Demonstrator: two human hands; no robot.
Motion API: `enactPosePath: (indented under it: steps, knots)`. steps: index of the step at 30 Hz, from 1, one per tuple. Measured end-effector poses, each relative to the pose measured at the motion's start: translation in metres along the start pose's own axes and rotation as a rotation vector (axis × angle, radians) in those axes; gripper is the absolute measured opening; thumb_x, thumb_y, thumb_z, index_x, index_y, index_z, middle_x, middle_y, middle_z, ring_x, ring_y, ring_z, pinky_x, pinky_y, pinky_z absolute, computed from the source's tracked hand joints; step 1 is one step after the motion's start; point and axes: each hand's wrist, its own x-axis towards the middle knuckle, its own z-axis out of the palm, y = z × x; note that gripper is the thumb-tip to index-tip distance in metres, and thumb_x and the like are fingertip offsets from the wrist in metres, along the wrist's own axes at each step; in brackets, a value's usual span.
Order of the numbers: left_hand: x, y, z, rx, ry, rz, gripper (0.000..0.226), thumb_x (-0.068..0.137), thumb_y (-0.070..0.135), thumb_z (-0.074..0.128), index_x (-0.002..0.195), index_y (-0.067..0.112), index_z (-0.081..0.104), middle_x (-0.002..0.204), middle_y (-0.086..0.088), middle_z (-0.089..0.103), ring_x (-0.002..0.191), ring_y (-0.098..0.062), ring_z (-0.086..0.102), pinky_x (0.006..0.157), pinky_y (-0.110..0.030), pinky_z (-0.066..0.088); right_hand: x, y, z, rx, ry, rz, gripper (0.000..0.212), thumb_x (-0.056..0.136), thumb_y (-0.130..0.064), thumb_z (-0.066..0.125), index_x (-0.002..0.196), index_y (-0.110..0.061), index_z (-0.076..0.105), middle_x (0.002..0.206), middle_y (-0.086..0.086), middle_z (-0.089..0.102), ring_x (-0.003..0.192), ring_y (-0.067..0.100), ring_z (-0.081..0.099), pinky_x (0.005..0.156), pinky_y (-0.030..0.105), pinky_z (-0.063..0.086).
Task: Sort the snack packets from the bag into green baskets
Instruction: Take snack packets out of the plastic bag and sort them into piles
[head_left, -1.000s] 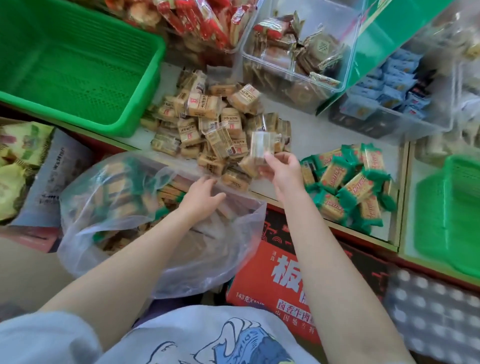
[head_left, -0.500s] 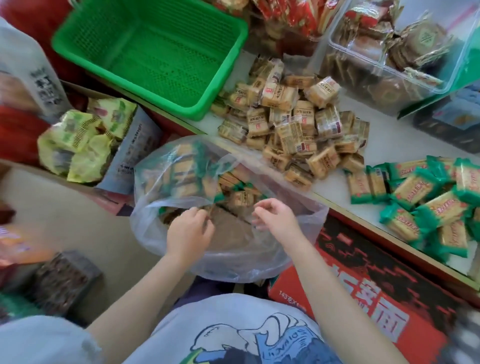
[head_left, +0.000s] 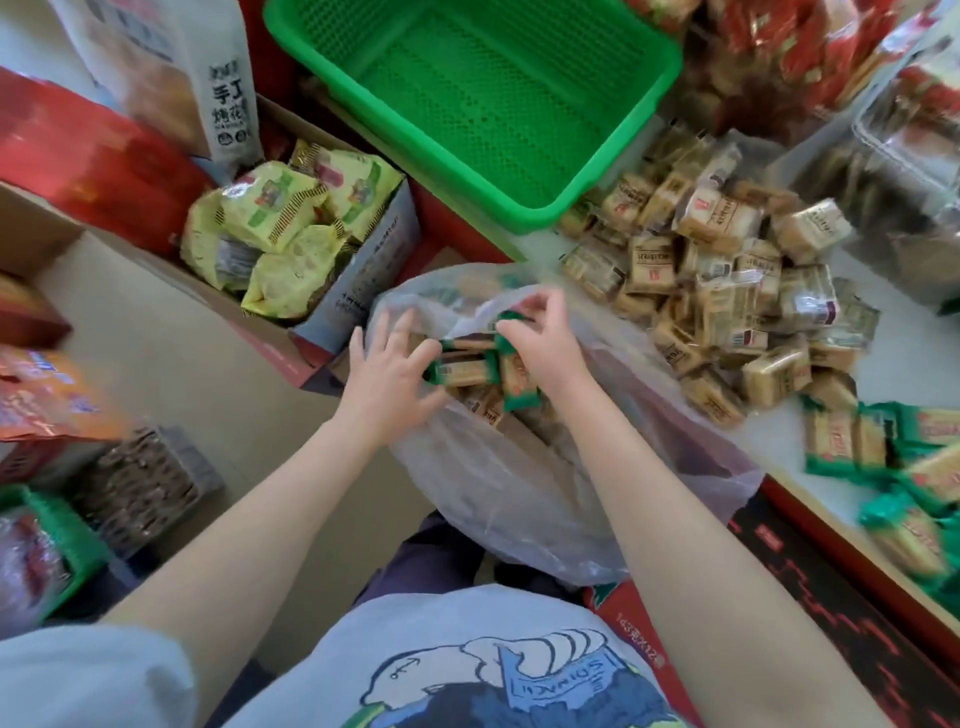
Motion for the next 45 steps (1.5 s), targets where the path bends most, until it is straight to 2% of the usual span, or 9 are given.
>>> enactPosePath:
  steps: [5, 9, 12, 18, 22, 27, 32, 40, 45]
  knots:
    - [0.017, -0.013, -0.009, -0.060, -0.062, -0.025, 0.056, 0.092, 0.056, 0.051, 0.145, 0.044, 0.038, 0.168, -0.010, -0.008, 0.152, -0.036, -0.017, 0.118, -0.063, -0.006, 0.042, -0.038, -0.004, -0.141, 0.033, -0.211, 0.009, 0.088, -0.025, 0.056, 0.092, -0.017, 0.059, 0.093, -0.001, 0.058, 0.090, 0.012, 0.055, 0.081, 0.029, 0.044]
    - [0.026, -0.024, 0.001, -0.093, -0.222, -0.110, 0.062, 0.095, 0.070, 0.034, 0.152, 0.055, 0.016, 0.167, -0.008, -0.012, 0.151, -0.035, -0.020, 0.119, -0.065, -0.005, 0.069, -0.041, -0.010, -0.282, 0.044, -0.138, 0.018, 0.095, -0.025, 0.053, 0.108, -0.021, 0.066, 0.114, -0.001, 0.064, 0.108, 0.012, 0.055, 0.093, 0.030, 0.043]
    - [0.032, -0.028, 0.007, -0.119, -0.269, -0.185, 0.055, 0.099, 0.065, 0.028, 0.144, 0.038, 0.045, 0.168, -0.009, 0.005, 0.153, -0.034, -0.009, 0.119, -0.064, -0.002, 0.077, -0.033, -0.015, -0.451, 0.016, -0.037, 0.040, 0.098, -0.023, 0.053, 0.138, -0.019, 0.056, 0.137, 0.002, 0.058, 0.124, 0.018, 0.051, 0.097, 0.027, 0.037]
    - [0.021, -0.039, 0.024, 0.070, 0.054, -0.083, 0.063, 0.093, 0.052, 0.033, 0.074, 0.014, 0.079, 0.111, -0.010, 0.064, 0.116, -0.033, 0.049, 0.102, -0.049, 0.031, 0.090, -0.029, -0.012, -0.710, 0.019, -0.186, 0.036, 0.104, -0.016, 0.047, 0.137, -0.007, 0.057, 0.139, 0.016, 0.058, 0.131, 0.034, 0.048, 0.110, 0.039, 0.035]
    - [-0.011, -0.055, 0.036, 0.151, 0.038, 0.065, 0.036, 0.082, 0.043, 0.071, 0.065, 0.012, 0.077, 0.127, -0.015, 0.065, 0.131, -0.033, 0.049, 0.108, -0.053, 0.034, 0.107, -0.023, -0.015, -0.754, 0.006, -0.140, 0.033, 0.102, -0.027, 0.047, 0.123, -0.008, 0.065, 0.120, 0.016, 0.066, 0.112, 0.034, 0.058, 0.090, 0.035, 0.043]
    - [-0.016, -0.028, 0.027, -0.139, 0.352, 0.165, 0.033, 0.090, 0.039, 0.057, 0.077, 0.012, 0.071, 0.101, -0.006, 0.071, 0.100, -0.026, 0.064, 0.093, -0.039, 0.039, 0.080, -0.023, -0.005, -0.700, 0.196, -0.220, 0.026, 0.093, -0.024, 0.051, 0.107, -0.009, 0.066, 0.104, 0.007, 0.064, 0.101, 0.023, 0.056, 0.087, 0.036, 0.046]
    - [-0.001, 0.008, 0.023, -0.100, -0.144, 0.269, 0.052, 0.099, 0.054, 0.040, 0.135, 0.019, 0.053, 0.108, -0.002, 0.070, 0.107, -0.023, 0.061, 0.110, -0.039, 0.030, 0.045, -0.002, 0.005, -0.686, 0.072, -0.247, 0.011, 0.094, -0.013, 0.056, 0.097, -0.011, 0.066, 0.092, 0.001, 0.064, 0.086, 0.016, 0.055, 0.073, 0.031, 0.043]
    - [-0.024, 0.000, 0.022, -0.248, -0.161, 0.045, 0.044, 0.104, 0.050, 0.033, 0.119, 0.021, 0.063, 0.088, -0.001, 0.072, 0.078, -0.020, 0.060, 0.080, -0.032, 0.039, 0.049, 0.028, 0.038, -0.526, 0.073, 0.121, 0.046, 0.097, -0.025, 0.065, 0.131, -0.009, 0.040, 0.128, 0.011, 0.057, 0.112, 0.028, 0.059, 0.085, 0.037, 0.047]
    - [-0.038, -0.003, 0.017, -0.256, -0.257, -0.060, 0.045, 0.104, 0.054, 0.032, 0.115, 0.023, 0.062, 0.088, 0.001, 0.070, 0.081, -0.020, 0.065, 0.070, -0.035, 0.051, 0.047, 0.034, 0.049, -0.293, 0.144, 0.275, 0.050, 0.093, -0.020, 0.071, 0.132, -0.010, 0.042, 0.116, 0.004, 0.055, 0.105, 0.023, 0.057, 0.088, 0.037, 0.050]
